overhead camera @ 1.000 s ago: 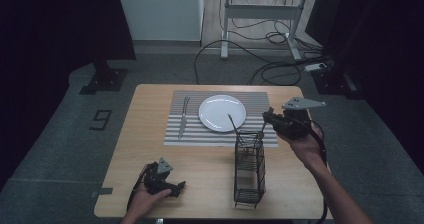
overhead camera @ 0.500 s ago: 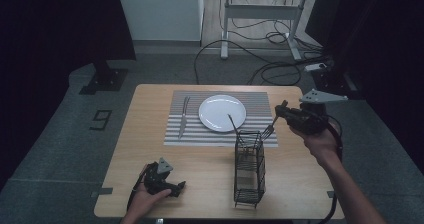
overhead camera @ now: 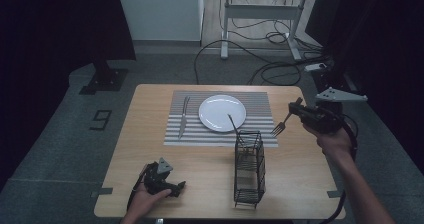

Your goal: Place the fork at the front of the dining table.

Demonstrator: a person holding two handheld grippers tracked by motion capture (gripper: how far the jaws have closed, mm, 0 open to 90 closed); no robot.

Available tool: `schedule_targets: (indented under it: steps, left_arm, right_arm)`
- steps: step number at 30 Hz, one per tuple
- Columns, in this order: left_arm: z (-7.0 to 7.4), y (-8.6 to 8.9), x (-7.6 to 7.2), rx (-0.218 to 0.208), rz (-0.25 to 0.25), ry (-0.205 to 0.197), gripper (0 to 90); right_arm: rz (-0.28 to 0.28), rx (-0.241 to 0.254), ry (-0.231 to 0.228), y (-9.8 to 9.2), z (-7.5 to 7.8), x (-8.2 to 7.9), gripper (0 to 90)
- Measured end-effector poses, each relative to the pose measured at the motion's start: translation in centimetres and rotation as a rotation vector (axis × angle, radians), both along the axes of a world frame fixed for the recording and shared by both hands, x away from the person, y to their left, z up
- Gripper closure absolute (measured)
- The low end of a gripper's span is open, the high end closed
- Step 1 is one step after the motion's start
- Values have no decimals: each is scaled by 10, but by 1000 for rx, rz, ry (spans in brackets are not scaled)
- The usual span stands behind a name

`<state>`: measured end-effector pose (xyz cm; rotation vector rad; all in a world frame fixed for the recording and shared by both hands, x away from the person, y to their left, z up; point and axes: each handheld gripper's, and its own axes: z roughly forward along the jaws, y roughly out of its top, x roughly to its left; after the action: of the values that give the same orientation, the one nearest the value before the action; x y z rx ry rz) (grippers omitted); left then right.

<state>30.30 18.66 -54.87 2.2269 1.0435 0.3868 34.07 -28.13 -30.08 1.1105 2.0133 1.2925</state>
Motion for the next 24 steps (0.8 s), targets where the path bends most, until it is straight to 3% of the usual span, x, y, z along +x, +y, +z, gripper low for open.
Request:
schedule_targets:
  steps: [24]
  left_arm:
    - [0, 0, 0, 0, 1, -1, 0]
  right_arm:
    - [-29, -26, 96, 5, -53, 27, 860]
